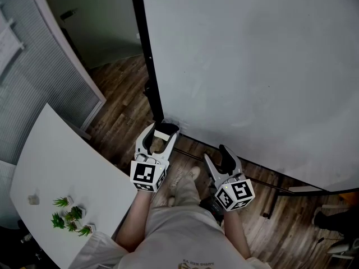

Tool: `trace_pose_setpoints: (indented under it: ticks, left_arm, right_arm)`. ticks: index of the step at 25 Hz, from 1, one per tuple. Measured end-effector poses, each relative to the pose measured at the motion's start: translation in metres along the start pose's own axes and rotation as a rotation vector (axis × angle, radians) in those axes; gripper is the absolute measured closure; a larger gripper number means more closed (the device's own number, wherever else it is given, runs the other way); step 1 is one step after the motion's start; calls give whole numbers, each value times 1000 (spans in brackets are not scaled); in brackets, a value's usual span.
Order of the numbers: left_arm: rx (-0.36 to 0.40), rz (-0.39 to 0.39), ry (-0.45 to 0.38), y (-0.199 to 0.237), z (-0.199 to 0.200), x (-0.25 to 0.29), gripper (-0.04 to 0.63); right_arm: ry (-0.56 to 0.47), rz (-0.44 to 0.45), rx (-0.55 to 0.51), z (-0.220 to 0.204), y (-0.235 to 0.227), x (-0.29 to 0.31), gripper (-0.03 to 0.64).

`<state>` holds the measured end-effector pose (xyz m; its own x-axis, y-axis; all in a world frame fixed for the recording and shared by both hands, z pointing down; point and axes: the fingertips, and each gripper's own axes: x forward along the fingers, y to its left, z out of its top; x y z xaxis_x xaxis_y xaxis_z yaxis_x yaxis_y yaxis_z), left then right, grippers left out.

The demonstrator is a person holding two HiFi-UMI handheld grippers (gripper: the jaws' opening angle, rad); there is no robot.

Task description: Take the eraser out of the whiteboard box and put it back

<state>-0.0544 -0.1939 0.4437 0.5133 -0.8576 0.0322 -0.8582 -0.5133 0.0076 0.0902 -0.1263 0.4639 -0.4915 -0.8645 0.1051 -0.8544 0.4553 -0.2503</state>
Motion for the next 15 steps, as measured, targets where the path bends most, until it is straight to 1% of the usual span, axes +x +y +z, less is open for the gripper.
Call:
trace_pose_setpoints:
  ticks: [15]
  left_arm:
    - [-2, -3, 21, 3, -12, 9, 328]
  right_arm:
    - [14, -7, 7, -6, -7, 6, 359]
